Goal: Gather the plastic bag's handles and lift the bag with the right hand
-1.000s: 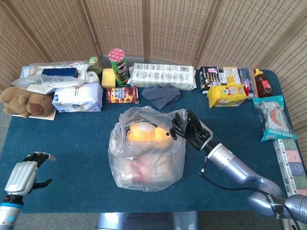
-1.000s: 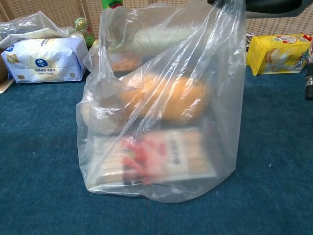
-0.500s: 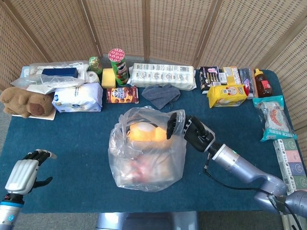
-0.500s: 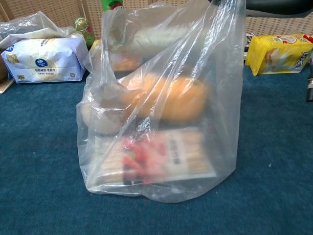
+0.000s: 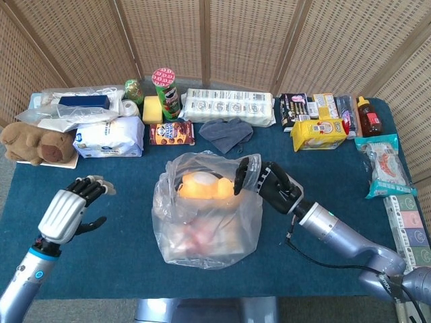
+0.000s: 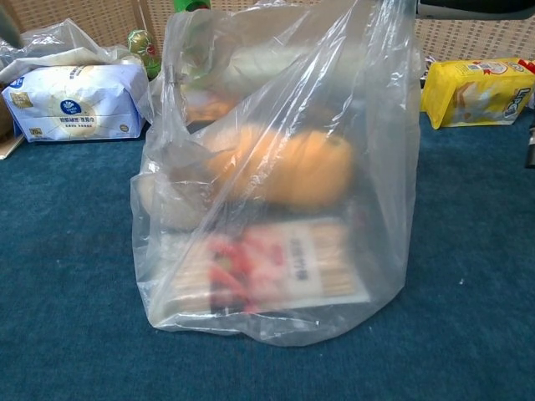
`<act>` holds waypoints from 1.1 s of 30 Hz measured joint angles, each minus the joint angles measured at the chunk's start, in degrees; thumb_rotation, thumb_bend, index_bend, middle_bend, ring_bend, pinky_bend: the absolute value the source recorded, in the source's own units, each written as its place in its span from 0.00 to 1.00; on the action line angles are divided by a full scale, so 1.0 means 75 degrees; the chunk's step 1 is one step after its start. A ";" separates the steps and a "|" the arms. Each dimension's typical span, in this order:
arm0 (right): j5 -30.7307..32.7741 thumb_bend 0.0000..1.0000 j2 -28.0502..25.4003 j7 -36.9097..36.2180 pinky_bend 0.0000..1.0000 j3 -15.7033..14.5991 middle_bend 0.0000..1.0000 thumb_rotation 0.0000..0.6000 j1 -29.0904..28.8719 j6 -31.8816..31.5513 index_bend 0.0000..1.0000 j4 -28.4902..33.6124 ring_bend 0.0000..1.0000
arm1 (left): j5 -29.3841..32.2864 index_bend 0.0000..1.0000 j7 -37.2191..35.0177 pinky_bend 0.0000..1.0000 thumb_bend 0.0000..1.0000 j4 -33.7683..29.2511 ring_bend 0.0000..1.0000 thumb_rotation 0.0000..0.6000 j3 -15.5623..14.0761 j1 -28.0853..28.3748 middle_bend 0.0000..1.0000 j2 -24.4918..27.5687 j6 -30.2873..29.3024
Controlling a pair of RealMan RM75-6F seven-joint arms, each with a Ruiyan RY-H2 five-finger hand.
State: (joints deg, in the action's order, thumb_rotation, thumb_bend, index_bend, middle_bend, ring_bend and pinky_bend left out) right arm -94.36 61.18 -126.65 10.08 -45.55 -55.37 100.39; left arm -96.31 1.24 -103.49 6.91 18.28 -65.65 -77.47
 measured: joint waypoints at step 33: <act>0.0797 0.17 -0.0253 0.0764 0.35 -0.0045 0.46 0.51 0.0066 0.0046 0.39 0.0633 0.40 | -0.0544 0.62 0.0570 0.39 0.30 0.2292 0.56 1.00 0.1022 0.3241 0.65 -0.2356 0.0925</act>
State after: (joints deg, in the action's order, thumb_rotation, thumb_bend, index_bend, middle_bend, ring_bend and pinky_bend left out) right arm -88.38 59.29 -120.93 9.74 -45.06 -55.02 105.14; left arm -100.39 5.51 -86.31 14.58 42.59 -83.32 -70.53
